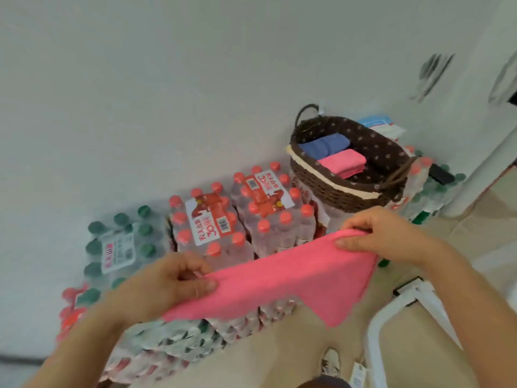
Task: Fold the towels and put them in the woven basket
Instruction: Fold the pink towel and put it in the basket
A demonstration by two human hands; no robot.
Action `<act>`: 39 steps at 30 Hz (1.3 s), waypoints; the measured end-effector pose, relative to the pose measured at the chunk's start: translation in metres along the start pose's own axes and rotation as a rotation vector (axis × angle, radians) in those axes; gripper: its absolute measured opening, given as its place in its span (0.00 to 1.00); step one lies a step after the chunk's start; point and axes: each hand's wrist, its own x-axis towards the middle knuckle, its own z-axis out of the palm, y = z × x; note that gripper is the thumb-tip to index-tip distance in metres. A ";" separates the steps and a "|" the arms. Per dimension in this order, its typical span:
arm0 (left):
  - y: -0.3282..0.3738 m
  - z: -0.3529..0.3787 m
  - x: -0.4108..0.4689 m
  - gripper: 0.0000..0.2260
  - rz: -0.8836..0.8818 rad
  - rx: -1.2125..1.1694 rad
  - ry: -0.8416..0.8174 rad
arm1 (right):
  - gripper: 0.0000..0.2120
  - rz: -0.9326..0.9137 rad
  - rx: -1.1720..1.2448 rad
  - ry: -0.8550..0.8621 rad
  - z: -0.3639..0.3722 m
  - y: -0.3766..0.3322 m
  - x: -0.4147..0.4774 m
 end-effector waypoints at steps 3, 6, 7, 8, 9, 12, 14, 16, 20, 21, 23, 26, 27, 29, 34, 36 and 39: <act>-0.025 -0.030 -0.042 0.07 -0.057 -0.111 0.118 | 0.06 0.011 -0.006 -0.066 0.017 -0.020 0.026; -0.068 -0.053 -0.059 0.05 -0.132 0.065 0.207 | 0.07 0.025 -0.075 -0.055 0.031 -0.035 0.057; -0.085 -0.059 -0.061 0.02 -0.168 0.123 0.242 | 0.07 0.026 -0.108 -0.062 0.036 -0.038 0.067; -0.103 -0.065 -0.062 0.04 -0.207 0.193 0.287 | 0.06 0.022 -0.141 -0.068 0.040 -0.041 0.078; -0.119 -0.069 -0.061 0.07 -0.246 0.264 0.342 | 0.04 0.016 -0.176 -0.069 0.044 -0.045 0.088; -0.152 -0.082 -0.054 0.11 -0.338 0.371 0.529 | 0.04 0.002 -0.314 -0.079 0.053 -0.053 0.125; -0.164 -0.092 -0.047 0.11 -0.379 0.364 0.629 | 0.08 -0.003 -0.481 -0.080 0.058 -0.058 0.153; -0.175 -0.105 -0.039 0.16 -0.406 0.409 0.698 | 0.10 -0.015 -0.629 -0.020 0.063 -0.064 0.185; -0.194 -0.138 -0.013 0.20 -0.398 0.536 0.866 | 0.14 -0.067 -0.687 0.245 0.079 -0.073 0.243; -0.198 -0.146 -0.006 0.19 -0.406 0.532 0.904 | 0.14 -0.070 -0.680 0.297 0.084 -0.075 0.255; -0.205 -0.160 0.008 0.16 -0.438 0.483 0.987 | 0.13 -0.078 -0.671 0.376 0.091 -0.076 0.278; -0.208 -0.178 0.026 0.09 -0.467 0.392 1.086 | 0.12 -0.086 -0.648 0.484 0.098 -0.071 0.305; -0.209 -0.183 0.032 0.07 -0.481 0.336 1.113 | 0.12 -0.092 -0.638 0.513 0.101 -0.069 0.310; -0.212 -0.188 0.041 0.05 -0.514 0.225 1.145 | 0.12 -0.117 -0.618 0.560 0.105 -0.061 0.320; -0.226 -0.194 0.054 0.08 -0.517 -0.011 1.140 | 0.23 -0.073 -0.558 0.626 0.122 -0.053 0.325; -0.234 -0.196 0.054 0.07 -0.545 -0.095 1.148 | 0.20 -0.112 -0.537 0.633 0.136 -0.069 0.319; -0.247 -0.198 0.054 0.07 -0.612 -0.202 1.185 | 0.23 -0.251 -0.518 0.457 0.176 -0.104 0.301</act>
